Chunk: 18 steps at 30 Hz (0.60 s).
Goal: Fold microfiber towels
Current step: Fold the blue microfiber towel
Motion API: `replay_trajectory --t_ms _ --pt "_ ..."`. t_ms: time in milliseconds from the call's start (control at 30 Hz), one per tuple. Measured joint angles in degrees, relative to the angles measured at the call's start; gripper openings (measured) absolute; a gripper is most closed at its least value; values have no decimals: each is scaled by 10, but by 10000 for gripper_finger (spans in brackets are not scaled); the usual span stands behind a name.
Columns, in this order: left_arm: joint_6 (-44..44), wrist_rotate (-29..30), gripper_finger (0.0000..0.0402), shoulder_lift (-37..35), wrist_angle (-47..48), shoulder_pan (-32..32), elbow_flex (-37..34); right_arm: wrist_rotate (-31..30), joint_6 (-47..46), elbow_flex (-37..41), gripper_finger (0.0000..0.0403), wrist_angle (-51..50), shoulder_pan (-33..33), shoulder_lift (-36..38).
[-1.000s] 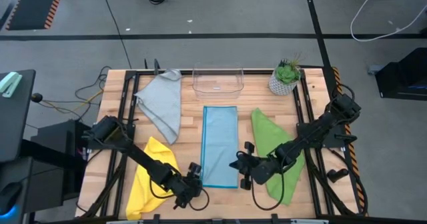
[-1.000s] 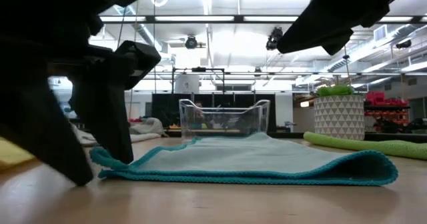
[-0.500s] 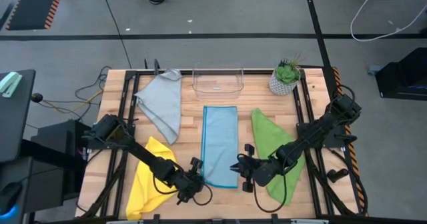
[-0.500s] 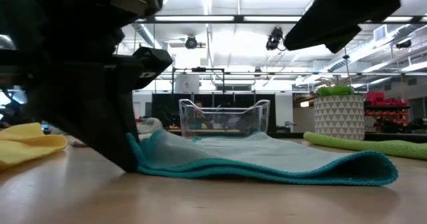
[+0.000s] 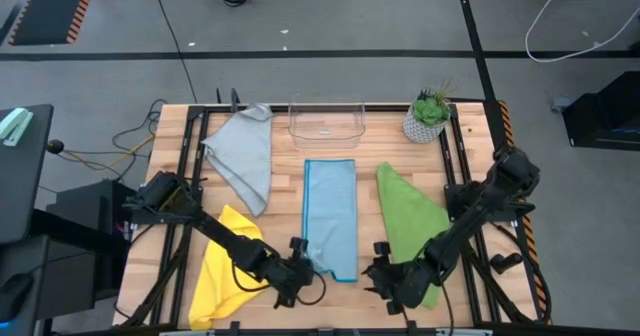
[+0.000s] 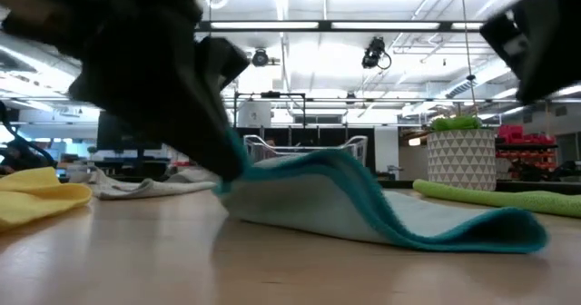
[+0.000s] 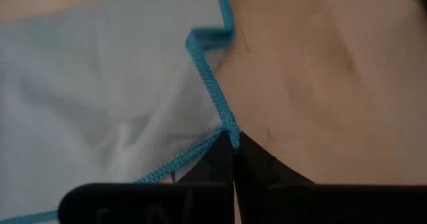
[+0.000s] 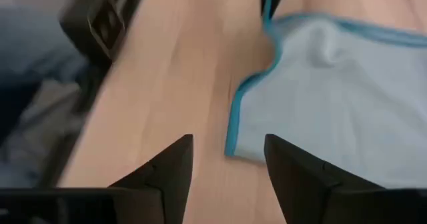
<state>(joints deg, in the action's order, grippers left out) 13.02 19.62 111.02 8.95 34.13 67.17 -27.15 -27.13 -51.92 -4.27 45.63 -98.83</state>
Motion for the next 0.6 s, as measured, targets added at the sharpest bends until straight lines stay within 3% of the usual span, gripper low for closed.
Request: replay_trajectory --t_ms 267,600 --pt "20 -1 4 0 38 0 35 -17 -1 0 198 44 0 -60" --pt "47 32 5 0 83 1 80 -34 9 -12 235 47 1 -69"
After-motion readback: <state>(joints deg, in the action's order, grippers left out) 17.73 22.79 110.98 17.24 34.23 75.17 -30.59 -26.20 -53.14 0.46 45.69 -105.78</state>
